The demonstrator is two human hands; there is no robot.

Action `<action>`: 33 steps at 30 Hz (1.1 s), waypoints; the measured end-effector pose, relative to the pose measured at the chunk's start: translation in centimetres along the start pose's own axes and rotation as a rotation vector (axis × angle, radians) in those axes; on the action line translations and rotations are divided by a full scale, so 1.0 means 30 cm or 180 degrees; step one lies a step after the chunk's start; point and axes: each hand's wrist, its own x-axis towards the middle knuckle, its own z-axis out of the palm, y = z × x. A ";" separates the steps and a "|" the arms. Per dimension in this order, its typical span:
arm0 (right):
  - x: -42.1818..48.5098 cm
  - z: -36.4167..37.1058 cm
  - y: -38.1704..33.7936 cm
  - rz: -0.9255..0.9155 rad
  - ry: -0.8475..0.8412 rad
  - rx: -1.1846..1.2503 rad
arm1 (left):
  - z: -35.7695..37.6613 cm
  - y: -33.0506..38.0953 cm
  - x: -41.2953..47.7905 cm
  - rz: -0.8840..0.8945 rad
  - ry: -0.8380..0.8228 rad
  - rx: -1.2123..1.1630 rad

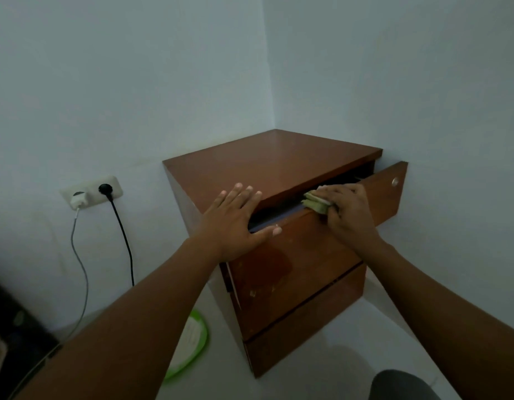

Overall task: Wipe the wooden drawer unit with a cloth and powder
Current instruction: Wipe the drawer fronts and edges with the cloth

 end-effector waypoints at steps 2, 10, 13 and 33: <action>-0.005 -0.002 -0.043 0.0140 0.0143 0.0164 | 0.009 -0.004 -0.007 -0.0196 0.0241 -0.0312; -0.153 0.081 -0.292 -0.1055 -0.0095 0.0104 | 0.030 -0.013 -0.028 -0.0618 0.0678 -0.0971; -0.170 0.101 -0.283 -0.1401 -0.0171 -0.0207 | 0.029 -0.014 -0.031 -0.0654 0.0691 -0.0973; -0.270 0.194 -0.360 0.0470 0.0877 0.1005 | -0.016 -0.044 0.025 -0.0454 0.0180 0.0221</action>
